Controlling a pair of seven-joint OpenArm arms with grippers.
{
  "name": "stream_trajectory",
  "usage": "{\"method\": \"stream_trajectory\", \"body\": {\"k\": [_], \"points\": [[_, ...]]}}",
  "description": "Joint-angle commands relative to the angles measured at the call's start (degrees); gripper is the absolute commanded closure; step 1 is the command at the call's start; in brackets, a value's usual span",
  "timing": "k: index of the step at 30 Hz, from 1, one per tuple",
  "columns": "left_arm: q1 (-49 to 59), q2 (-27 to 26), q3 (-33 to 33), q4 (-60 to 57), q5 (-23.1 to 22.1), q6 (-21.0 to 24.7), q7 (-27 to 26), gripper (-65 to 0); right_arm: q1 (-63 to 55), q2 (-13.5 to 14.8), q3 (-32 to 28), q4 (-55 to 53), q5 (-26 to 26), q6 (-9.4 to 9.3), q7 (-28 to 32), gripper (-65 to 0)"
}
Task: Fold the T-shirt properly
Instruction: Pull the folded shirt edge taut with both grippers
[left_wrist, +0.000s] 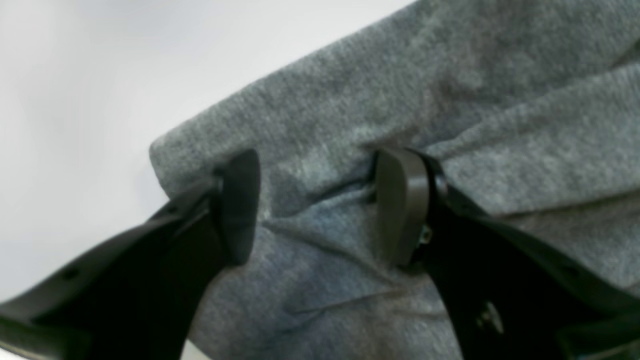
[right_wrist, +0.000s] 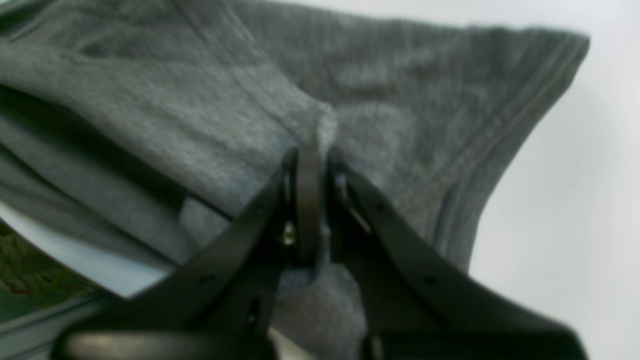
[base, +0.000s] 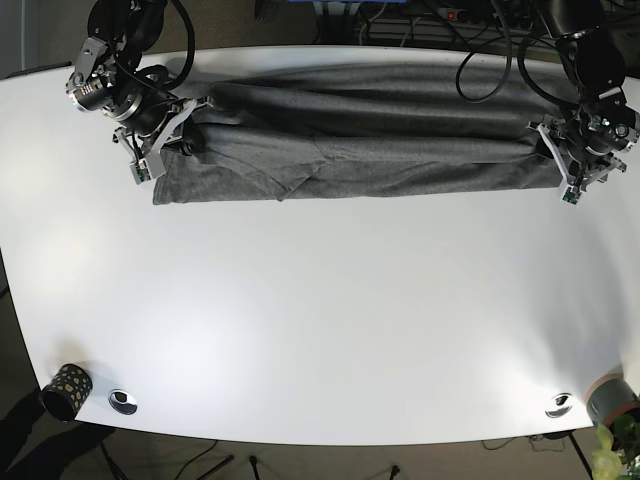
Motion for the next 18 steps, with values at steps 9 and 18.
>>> {"method": "stream_trajectory", "body": {"k": [9,18], "points": [[-3.15,-0.63,-0.32,1.48,-0.31,0.01,0.36,-33.8,0.34,2.41,3.65,-1.05,0.89,0.08,1.00,-16.0],[-4.12,-0.54,-1.37,9.83,-8.84,0.01,0.80,-34.2,-1.33,1.09,1.10,4.23,1.24,0.08,0.91,-44.4]]}}
